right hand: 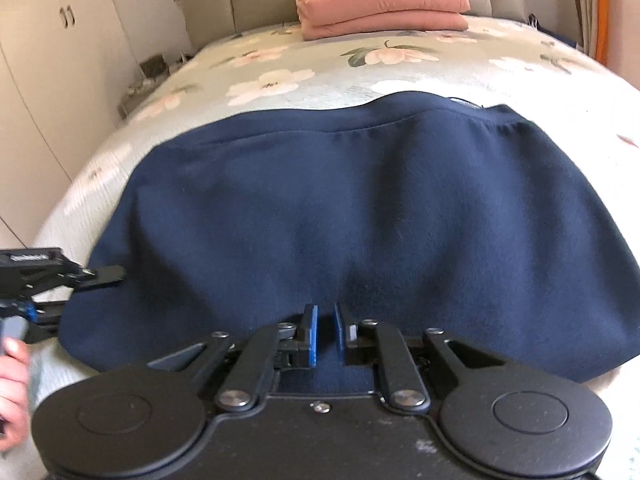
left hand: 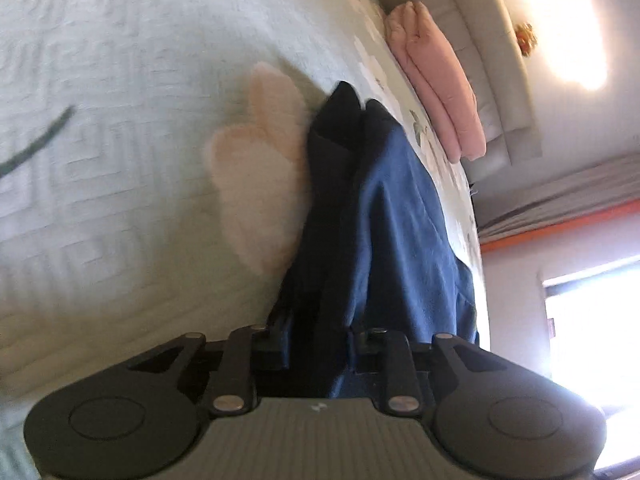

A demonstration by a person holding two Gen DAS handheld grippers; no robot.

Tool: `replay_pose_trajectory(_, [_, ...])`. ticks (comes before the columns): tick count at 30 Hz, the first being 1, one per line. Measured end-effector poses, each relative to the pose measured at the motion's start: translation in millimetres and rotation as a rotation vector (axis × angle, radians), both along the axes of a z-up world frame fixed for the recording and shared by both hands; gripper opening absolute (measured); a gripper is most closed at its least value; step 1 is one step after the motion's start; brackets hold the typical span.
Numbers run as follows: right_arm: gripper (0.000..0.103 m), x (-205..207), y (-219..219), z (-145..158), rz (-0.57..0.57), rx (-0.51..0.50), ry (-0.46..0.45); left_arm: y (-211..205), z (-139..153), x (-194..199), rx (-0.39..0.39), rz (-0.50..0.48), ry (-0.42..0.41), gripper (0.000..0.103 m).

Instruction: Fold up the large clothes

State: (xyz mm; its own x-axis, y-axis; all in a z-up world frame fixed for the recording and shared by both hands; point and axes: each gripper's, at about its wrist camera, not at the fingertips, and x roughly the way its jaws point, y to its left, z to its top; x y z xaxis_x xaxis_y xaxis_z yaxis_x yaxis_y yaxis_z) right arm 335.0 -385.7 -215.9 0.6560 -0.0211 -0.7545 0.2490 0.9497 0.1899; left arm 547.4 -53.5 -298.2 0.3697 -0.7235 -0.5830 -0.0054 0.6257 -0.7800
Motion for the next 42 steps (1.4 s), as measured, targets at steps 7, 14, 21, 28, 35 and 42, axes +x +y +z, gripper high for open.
replay_pose_trajectory(7, [0.014, 0.7, -19.1, 6.4, 0.060, 0.068, -0.004, 3.7, -34.0, 12.1, -0.302, 0.099, 0.131, 0.031])
replay_pose_trajectory(14, [0.015, 0.8, -28.9, 17.4, 0.081, 0.063, -0.036, -12.5, 11.2, -18.2, 0.022, -0.057, 0.017, 0.027])
replay_pose_trajectory(21, [0.014, 6.4, -19.6, 26.7, 0.094, -0.041, -0.061, -15.4, -20.7, -1.8, -0.124, 0.037, 0.101, 0.023])
replay_pose_trajectory(28, [0.009, 8.7, 1.7, 9.8, 0.199, -0.058, 0.030, -28.2, 19.2, -19.9, -0.149, 0.035, -0.053, 0.005])
replay_pose_trajectory(35, [0.009, 2.9, -12.4, -7.1, 0.223, 0.035, 0.019, -109.1, 96.9, -17.1, -0.185, -0.152, -0.229, 0.005])
replay_pose_trajectory(42, [0.007, -14.5, -66.0, -13.0, 0.146, 0.303, -0.053, -221.7, 123.6, -36.3, -0.254, -0.336, -0.273, 0.006])
